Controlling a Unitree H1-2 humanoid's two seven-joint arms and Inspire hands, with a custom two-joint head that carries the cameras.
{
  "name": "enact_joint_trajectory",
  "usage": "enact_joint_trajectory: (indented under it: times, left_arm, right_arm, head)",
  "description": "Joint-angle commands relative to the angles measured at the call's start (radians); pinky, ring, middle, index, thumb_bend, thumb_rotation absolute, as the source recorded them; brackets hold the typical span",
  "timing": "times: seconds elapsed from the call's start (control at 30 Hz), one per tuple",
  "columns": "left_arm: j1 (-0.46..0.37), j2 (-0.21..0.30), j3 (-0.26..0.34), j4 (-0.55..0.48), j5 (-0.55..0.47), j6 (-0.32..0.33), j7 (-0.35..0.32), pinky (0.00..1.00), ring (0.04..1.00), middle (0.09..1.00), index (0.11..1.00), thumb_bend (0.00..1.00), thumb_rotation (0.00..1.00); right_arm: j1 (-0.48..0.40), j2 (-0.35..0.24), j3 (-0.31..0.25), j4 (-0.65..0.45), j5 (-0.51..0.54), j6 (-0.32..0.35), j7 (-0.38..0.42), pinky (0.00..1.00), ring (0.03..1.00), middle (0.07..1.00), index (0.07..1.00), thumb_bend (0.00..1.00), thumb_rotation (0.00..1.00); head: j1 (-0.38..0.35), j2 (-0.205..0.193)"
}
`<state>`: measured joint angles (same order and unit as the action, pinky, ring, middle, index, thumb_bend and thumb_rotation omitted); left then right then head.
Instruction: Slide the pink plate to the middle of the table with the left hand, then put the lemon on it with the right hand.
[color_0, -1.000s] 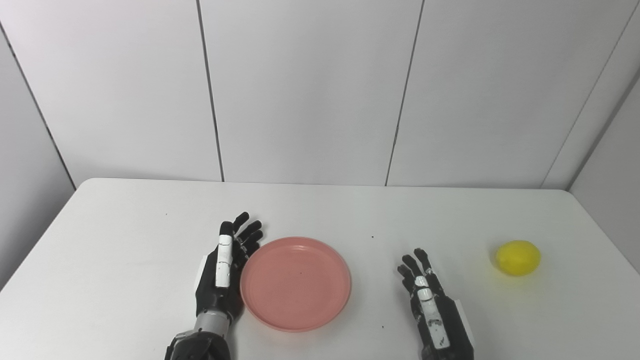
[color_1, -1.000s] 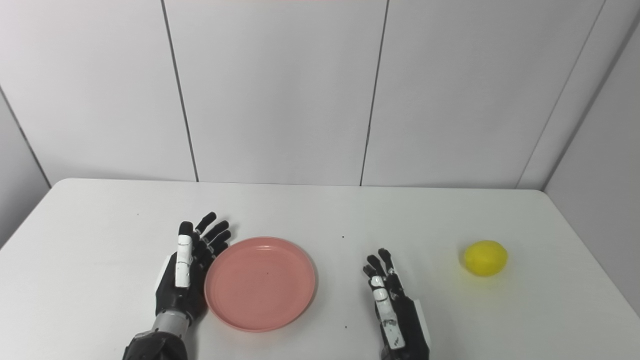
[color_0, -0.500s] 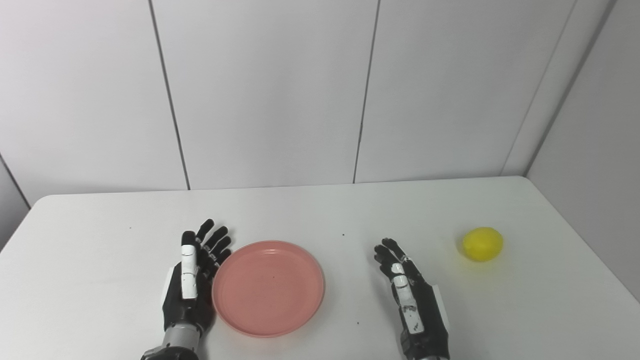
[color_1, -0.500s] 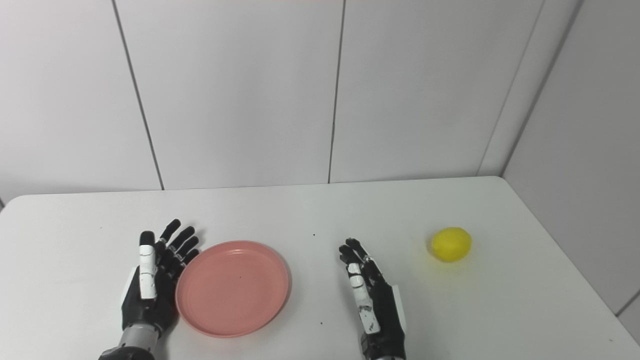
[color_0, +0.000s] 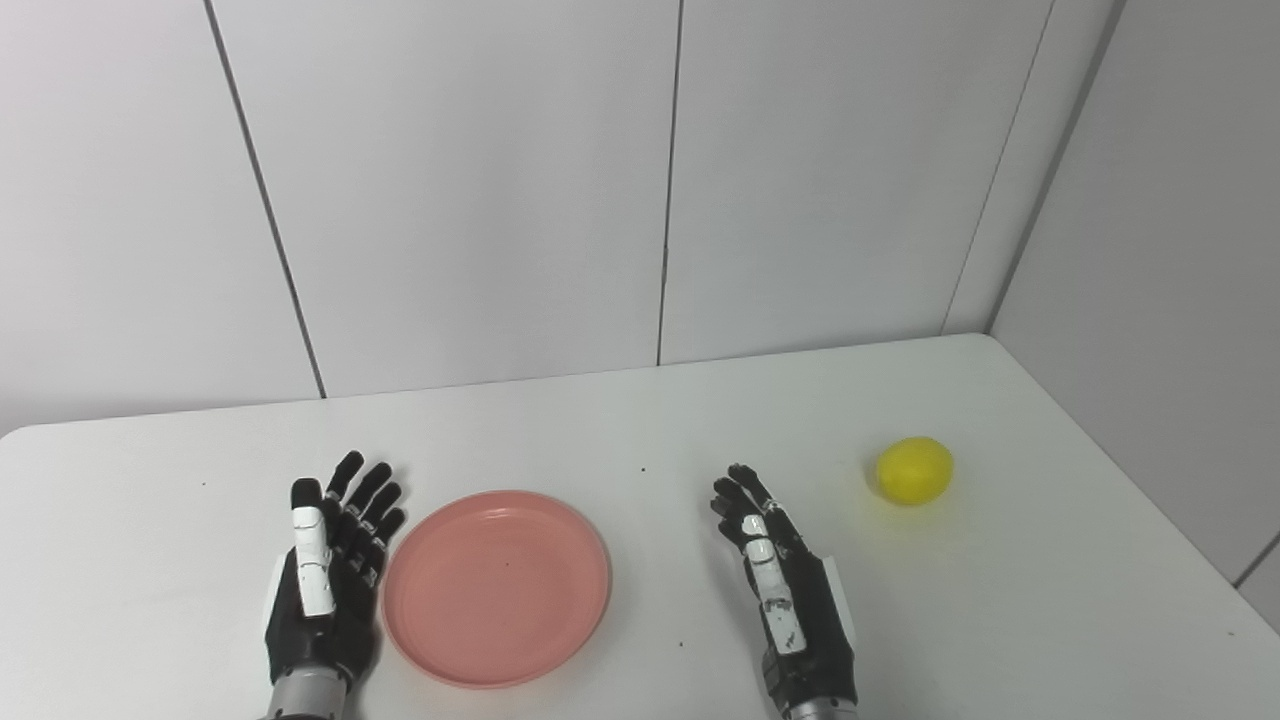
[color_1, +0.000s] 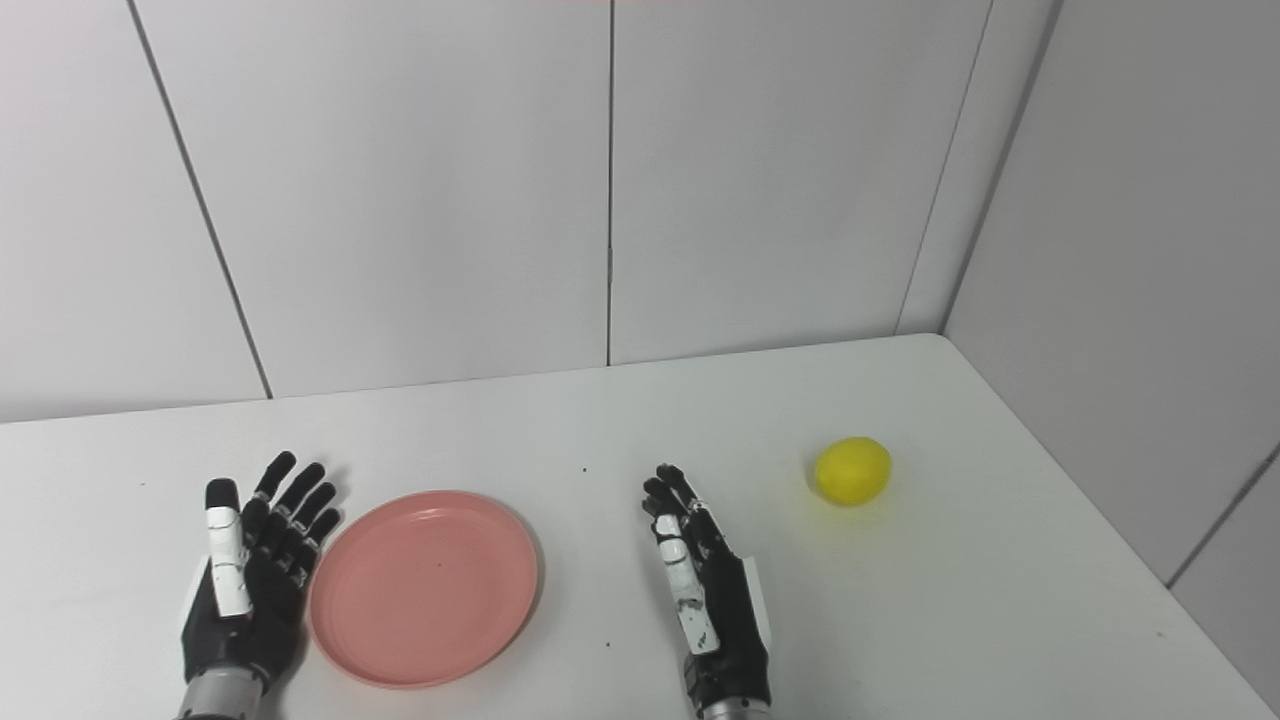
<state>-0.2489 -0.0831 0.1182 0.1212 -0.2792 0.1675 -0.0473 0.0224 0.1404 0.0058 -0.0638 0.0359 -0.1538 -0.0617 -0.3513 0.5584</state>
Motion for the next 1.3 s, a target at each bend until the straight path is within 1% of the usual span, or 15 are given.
enact_joint_trajectory:
  times: [0.0, 0.17, 0.33, 0.43, 0.53, 0.57, 0.67, 0.77, 0.83, 0.87, 0.93, 1.03, 1.1, 1.17, 1.27]
  left_arm:
    - [0.027, -0.002, 0.004, 0.054, 0.004, 0.037, 0.019, 0.96, 0.911, 0.883, 0.892, 0.8, 0.91]
    - [0.029, -0.004, -0.001, 0.05, 0.007, 0.04, 0.019, 0.92, 0.896, 0.864, 0.884, 0.8, 0.9]
    - [0.028, -0.005, -0.003, 0.053, 0.008, 0.041, 0.022, 0.93, 0.903, 0.869, 0.89, 0.81, 0.9]
    - [0.028, -0.006, -0.002, 0.057, 0.005, 0.038, 0.018, 0.95, 0.905, 0.871, 0.894, 0.81, 0.9]
    - [0.028, -0.006, -0.004, 0.058, 0.012, 0.032, 0.021, 0.93, 0.9, 0.865, 0.888, 0.81, 0.89]
    - [0.028, -0.006, -0.004, 0.059, 0.012, 0.03, 0.021, 0.93, 0.901, 0.865, 0.887, 0.81, 0.9]
    - [0.027, -0.007, -0.003, 0.064, 0.009, 0.027, 0.019, 0.91, 0.896, 0.865, 0.885, 0.81, 0.89]
    - [0.026, -0.006, -0.003, 0.068, 0.007, 0.026, 0.019, 0.91, 0.894, 0.861, 0.881, 0.82, 0.89]
    - [0.026, -0.005, -0.003, 0.072, 0.007, 0.024, 0.019, 0.92, 0.894, 0.863, 0.882, 0.82, 0.89]
    - [0.025, -0.004, -0.003, 0.075, 0.008, 0.023, 0.019, 0.92, 0.892, 0.86, 0.878, 0.82, 0.89]
    - [0.025, -0.004, -0.002, 0.075, 0.005, 0.023, 0.018, 0.91, 0.889, 0.857, 0.873, 0.82, 0.89]
    - [0.023, -0.006, 0.0, 0.072, 0.004, 0.028, 0.022, 0.91, 0.888, 0.855, 0.873, 0.82, 0.88]
    - [0.022, -0.005, 0.002, 0.075, 0.002, 0.028, 0.019, 0.91, 0.886, 0.854, 0.872, 0.82, 0.88]
    - [0.021, -0.003, 0.002, 0.076, -0.001, 0.028, 0.016, 0.92, 0.888, 0.853, 0.879, 0.81, 0.88]
    - [0.02, -0.003, 0.005, 0.079, -0.009, 0.028, 0.013, 0.92, 0.89, 0.853, 0.883, 0.81, 0.87]
  right_arm:
    - [0.015, 0.008, -0.004, 0.004, 0.018, -0.034, 0.0, 0.89, 0.856, 0.844, 0.861, 0.76, 0.81]
    - [0.015, -0.008, -0.007, -0.052, 0.044, -0.009, 0.012, 0.89, 0.855, 0.844, 0.869, 0.77, 0.81]
    - [-0.005, -0.035, -0.028, -0.1, 0.035, 0.015, 0.002, 0.89, 0.859, 0.844, 0.864, 0.76, 0.82]
    - [-0.026, -0.059, -0.047, -0.122, 0.014, 0.022, -0.006, 0.87, 0.853, 0.843, 0.866, 0.76, 0.83]
    - [-0.065, -0.098, -0.075, -0.121, -0.008, -0.014, -0.011, 0.85, 0.841, 0.829, 0.864, 0.77, 0.81]
    - [-0.074, -0.109, -0.082, -0.119, -0.011, -0.025, -0.01, 0.82, 0.838, 0.832, 0.87, 0.74, 0.79]
    - [-0.102, -0.155, -0.101, -0.128, -0.064, -0.012, -0.017, 0.83, 0.836, 0.828, 0.867, 0.73, 0.82]
    - [-0.122, -0.198, -0.118, -0.155, -0.099, 0.01, -0.019, 0.85, 0.833, 0.809, 0.841, 0.74, 0.83]
    - [-0.138, -0.228, -0.126, -0.156, -0.133, -0.002, -0.024, 0.82, 0.792, 0.763, 0.806, 0.74, 0.83]
    - [-0.145, -0.241, -0.129, -0.153, -0.15, -0.012, -0.027, 0.79, 0.759, 0.73, 0.785, 0.74, 0.84]
    - [-0.159, -0.263, -0.135, -0.152, -0.18, -0.017, -0.03, 0.76, 0.735, 0.708, 0.762, 0.73, 0.83]
    - [-0.185, -0.311, -0.136, -0.16, -0.249, -0.004, -0.027, 0.73, 0.716, 0.696, 0.744, 0.73, 0.86]
    - [-0.203, -0.346, -0.133, -0.157, -0.288, -0.006, -0.02, 0.72, 0.719, 0.711, 0.754, 0.74, 0.88]
    - [-0.218, -0.373, -0.131, -0.151, -0.32, -0.012, -0.018, 0.67, 0.687, 0.703, 0.739, 0.77, 0.88]
    - [-0.244, -0.415, -0.128, -0.144, -0.388, -0.008, -0.021, 0.64, 0.654, 0.679, 0.712, 0.79, 0.89]
  head:
    - [0.001, 0.0]
    - [0.0, -0.003]
    - [-0.004, -0.01]
    - [-0.004, -0.011]
    - [-0.004, -0.011]
    - [-0.004, -0.011]
    - [-0.007, -0.014]
    - [-0.007, -0.014]
    - [-0.004, -0.017]
    - [-0.004, -0.017]
    - [-0.004, -0.017]
    - [-0.008, -0.021]
    - [-0.009, -0.021]
    - [-0.009, -0.021]
    - [-0.009, -0.023]
